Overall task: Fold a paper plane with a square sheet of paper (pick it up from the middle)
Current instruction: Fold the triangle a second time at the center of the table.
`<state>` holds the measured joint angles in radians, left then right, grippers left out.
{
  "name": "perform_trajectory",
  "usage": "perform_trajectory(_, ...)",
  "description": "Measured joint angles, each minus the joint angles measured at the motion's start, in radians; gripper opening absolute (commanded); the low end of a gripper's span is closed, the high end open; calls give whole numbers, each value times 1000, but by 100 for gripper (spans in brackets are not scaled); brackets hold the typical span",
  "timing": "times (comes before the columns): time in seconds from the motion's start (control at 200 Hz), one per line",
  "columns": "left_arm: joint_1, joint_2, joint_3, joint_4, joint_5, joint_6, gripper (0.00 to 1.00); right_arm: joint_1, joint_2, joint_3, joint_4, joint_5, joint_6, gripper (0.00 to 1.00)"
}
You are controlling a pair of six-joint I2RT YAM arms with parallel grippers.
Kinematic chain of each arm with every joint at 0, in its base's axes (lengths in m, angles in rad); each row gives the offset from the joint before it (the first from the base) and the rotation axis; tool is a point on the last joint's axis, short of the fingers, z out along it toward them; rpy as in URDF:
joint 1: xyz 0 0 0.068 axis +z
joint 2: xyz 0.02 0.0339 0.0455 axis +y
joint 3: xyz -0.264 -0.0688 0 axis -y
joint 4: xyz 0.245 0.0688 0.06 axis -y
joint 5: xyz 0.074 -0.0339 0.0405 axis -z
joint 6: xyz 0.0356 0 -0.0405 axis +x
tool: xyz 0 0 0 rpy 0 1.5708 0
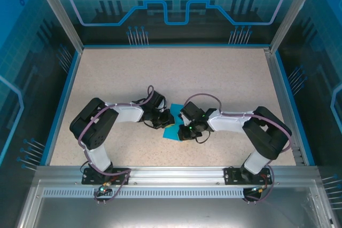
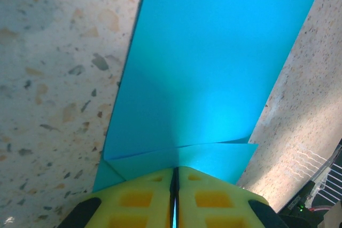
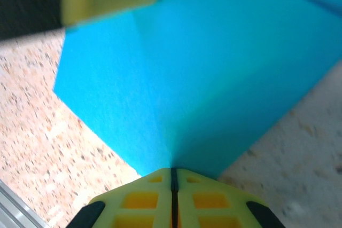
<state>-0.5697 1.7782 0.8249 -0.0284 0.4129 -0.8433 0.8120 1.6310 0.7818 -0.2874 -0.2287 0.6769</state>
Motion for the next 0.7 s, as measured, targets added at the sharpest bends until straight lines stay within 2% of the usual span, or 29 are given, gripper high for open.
perform_trajectory(0.215,0,2,5,-8,3,0,12,0,-45,-7,-87,-6,1,8)
perform_trajectory(0.7,0,5,17,-26,3,0,12,0,-4,33,-26,13,38,9)
